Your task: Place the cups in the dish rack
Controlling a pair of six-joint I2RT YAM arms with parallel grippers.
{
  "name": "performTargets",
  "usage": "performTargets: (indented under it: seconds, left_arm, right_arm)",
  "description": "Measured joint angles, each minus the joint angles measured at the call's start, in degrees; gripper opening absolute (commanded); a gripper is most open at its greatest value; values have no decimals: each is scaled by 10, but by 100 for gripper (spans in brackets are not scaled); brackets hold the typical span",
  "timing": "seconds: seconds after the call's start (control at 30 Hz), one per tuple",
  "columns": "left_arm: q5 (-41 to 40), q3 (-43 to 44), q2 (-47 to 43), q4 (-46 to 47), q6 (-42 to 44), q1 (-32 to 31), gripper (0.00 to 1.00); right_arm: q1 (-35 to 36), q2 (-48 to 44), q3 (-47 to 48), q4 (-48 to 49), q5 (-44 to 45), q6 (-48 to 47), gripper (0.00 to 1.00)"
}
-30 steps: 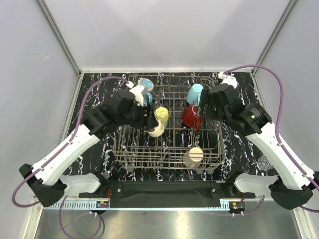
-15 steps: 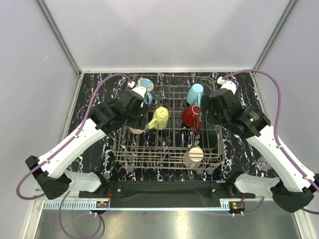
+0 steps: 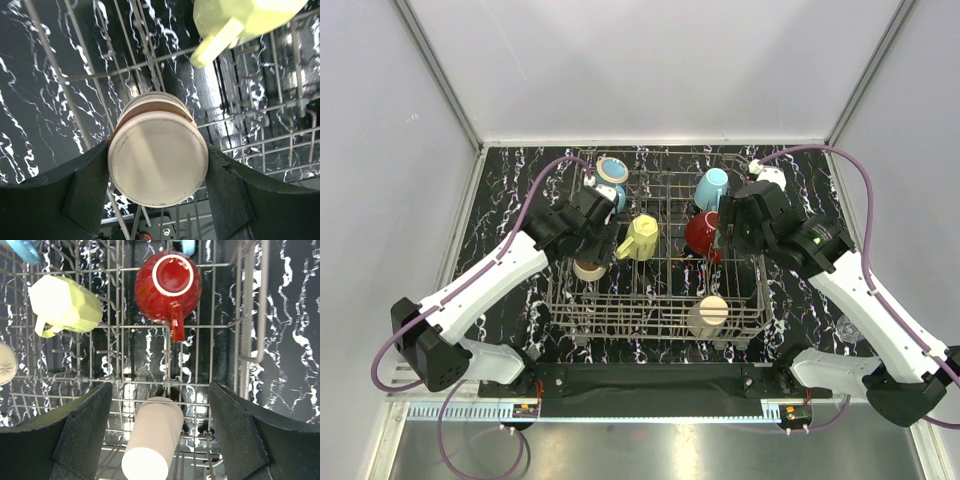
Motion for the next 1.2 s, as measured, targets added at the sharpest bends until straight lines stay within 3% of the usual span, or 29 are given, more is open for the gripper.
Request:
performTargets:
  seconds: [0.33, 0.4, 0.5, 0.6, 0.73, 0.77, 0.8, 1.2]
  left_arm:
    - [30, -60, 7, 40, -3, 6, 0]
    - [33, -69, 10, 46, -4, 9, 26]
    - [42, -84, 10, 59, -6, 14, 54]
    - [46, -92, 10, 65, -6, 17, 66]
    - [45, -92, 5, 70, -6, 18, 71]
    - [46, -92, 2, 70, -5, 18, 76]
    - [47, -92, -1, 70, -3, 18, 92]
    - [66, -96, -16, 73, 5, 18, 96]
  right_arm:
    - [-1, 11, -12, 25, -36, 7, 85]
    - [-1, 13, -12, 28, -44, 7, 85]
    - [-1, 19, -13, 35, -63, 8, 85]
    - [-1, 33, -13, 38, -77, 9, 85]
    - [-1, 53, -11, 38, -88, 9, 86]
    - [-1, 54, -10, 38, -88, 9, 86]
    - [-1, 56, -8, 37, -88, 9, 86]
    - [-2, 92, 46, 33, -90, 9, 86]
